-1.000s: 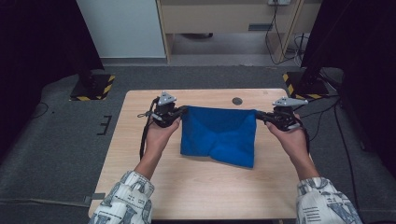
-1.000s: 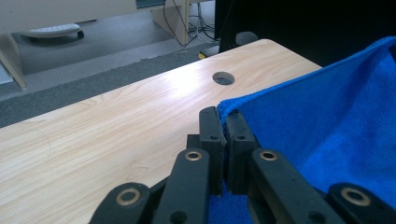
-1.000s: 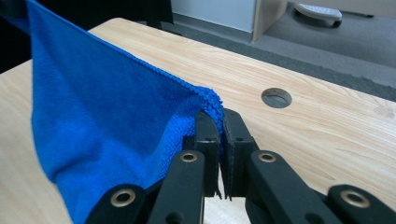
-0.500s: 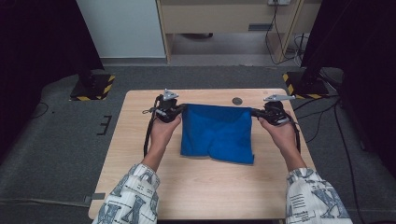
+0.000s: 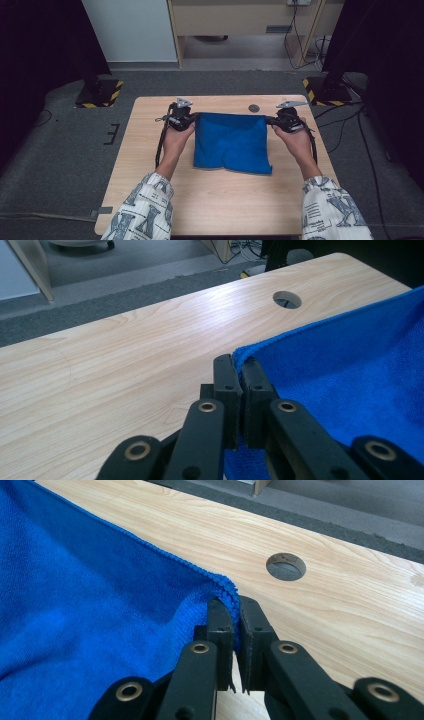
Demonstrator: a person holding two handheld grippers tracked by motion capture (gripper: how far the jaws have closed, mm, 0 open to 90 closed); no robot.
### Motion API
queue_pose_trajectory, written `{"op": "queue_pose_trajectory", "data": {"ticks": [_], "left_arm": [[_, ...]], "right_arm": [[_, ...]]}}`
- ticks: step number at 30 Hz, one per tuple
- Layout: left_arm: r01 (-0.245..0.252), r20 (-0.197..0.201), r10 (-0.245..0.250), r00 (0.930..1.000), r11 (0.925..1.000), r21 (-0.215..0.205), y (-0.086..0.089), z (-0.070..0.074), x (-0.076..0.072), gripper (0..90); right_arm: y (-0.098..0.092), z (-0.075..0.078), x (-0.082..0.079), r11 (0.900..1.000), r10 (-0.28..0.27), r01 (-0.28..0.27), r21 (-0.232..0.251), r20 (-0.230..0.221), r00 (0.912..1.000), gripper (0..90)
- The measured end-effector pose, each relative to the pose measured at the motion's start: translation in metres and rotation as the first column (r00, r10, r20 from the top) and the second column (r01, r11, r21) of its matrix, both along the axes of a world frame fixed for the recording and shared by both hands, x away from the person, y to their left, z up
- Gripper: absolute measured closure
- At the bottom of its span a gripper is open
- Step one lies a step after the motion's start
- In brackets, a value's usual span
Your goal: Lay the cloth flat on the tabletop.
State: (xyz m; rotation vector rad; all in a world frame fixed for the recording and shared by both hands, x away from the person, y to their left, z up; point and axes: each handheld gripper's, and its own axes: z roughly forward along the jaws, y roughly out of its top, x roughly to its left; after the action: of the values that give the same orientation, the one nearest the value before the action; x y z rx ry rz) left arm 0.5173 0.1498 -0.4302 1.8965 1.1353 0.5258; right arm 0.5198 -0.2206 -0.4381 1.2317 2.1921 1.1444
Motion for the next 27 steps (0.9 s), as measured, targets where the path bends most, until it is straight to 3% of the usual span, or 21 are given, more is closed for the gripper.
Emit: {"op": "queue_pose_trajectory", "data": {"ticks": [6, 16, 20, 22, 27], "left_arm": [[-0.011, -0.037, 0.012, 0.9992, 0.9998, 0.013, 0.005, -0.012, 0.01, 87.6], [-0.019, -0.064, 0.02, 0.9978, 0.9995, 0.025, 0.008, -0.025, 0.019, 87.5], [-0.006, -0.093, 0.009, 0.9956, 0.9996, 0.027, 0.006, -0.028, 0.02, 86.8], [-0.005, -0.087, 0.008, 0.9962, 0.999, 0.045, 0.006, -0.029, 0.02, 87.0], [-0.008, -0.094, 0.012, 0.9955, 0.9992, 0.039, 0.004, -0.03, 0.018, 87.0]], "right_arm": [[0.008, -0.012, 0.011, 1.0, 0.003, -0.003, 0.024, -0.019, 0.9998, 85.9], [0.014, -0.025, 0.025, 1.0, -0.001, 0.0, -0.02, -0.051, 0.9987, 86.0], [0.015, -0.028, 0.024, 1.0, -0.007, 0.006, -0.011, -0.056, 0.9984, 85.9], [0.016, -0.03, 0.022, 0.999, -0.007, 0.005, -0.035, -0.058, 0.9983, 85.8], [0.012, -0.033, 0.019, 0.999, -0.003, -0.001, -0.052, -0.072, 0.9974, 85.7]]}}
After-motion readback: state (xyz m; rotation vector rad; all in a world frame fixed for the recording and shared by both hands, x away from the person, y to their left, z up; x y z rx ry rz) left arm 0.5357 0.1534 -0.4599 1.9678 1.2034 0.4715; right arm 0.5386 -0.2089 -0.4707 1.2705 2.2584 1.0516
